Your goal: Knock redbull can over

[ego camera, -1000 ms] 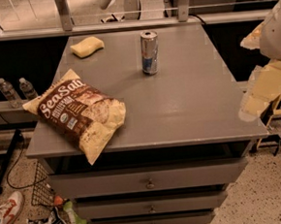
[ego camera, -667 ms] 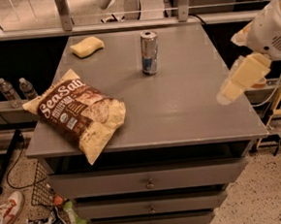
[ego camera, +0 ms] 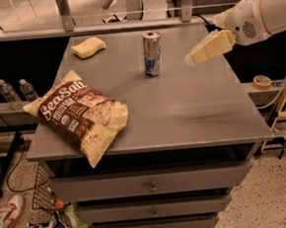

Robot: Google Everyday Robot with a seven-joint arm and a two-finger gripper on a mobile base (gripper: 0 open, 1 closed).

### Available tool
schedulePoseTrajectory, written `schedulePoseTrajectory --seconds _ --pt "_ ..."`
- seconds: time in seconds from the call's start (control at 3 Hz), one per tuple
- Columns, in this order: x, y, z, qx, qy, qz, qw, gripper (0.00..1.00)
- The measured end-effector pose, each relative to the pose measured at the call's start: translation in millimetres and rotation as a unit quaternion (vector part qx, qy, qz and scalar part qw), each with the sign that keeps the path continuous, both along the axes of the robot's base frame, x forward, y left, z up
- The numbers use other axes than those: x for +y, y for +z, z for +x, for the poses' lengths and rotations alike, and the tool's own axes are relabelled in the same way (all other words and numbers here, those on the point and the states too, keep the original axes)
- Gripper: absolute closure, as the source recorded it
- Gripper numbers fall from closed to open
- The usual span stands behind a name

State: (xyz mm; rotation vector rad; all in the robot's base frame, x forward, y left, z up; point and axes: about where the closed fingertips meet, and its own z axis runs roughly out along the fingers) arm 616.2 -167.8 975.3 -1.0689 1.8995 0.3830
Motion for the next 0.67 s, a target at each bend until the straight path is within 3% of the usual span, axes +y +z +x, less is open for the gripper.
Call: schedulePoseTrajectory --seconds 0.67 --pt "6.7 0.7 9.9 -0.006 -0.005 0.019 0.9998 0.0"
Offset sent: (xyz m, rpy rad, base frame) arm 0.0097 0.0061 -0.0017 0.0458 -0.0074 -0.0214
